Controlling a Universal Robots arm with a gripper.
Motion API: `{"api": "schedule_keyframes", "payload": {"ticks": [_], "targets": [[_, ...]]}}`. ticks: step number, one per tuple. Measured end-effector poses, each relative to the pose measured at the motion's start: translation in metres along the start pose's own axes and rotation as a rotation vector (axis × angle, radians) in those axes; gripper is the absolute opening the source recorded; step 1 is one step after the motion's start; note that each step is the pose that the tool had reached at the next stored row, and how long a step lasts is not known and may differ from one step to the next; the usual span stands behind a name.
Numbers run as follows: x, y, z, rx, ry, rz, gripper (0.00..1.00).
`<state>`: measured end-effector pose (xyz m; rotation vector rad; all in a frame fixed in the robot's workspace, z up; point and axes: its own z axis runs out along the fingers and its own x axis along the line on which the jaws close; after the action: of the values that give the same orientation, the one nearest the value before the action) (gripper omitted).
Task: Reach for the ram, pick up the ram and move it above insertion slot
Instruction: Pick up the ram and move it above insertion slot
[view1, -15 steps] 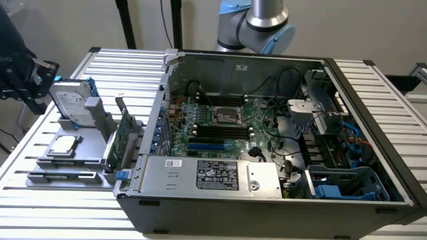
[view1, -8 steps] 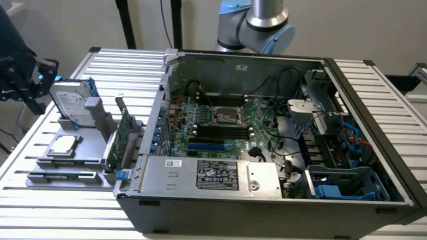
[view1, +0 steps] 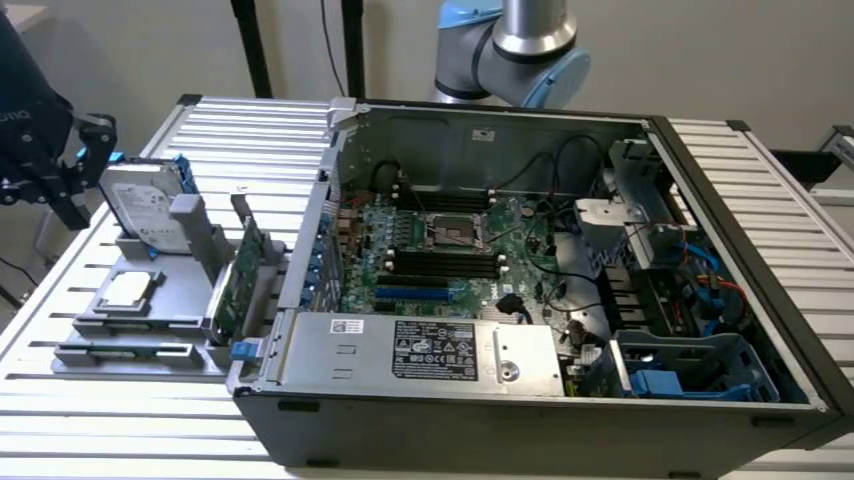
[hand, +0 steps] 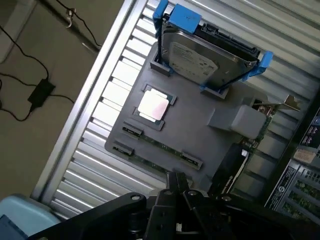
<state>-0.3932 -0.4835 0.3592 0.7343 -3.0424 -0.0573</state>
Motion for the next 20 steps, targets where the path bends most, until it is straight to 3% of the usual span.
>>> {"api": "schedule_keyframes", "payload": {"ticks": [20], "targets": [[0.0007,0.0003,0.0000,0.0022,0.0150,-0.364,0.11]]}}
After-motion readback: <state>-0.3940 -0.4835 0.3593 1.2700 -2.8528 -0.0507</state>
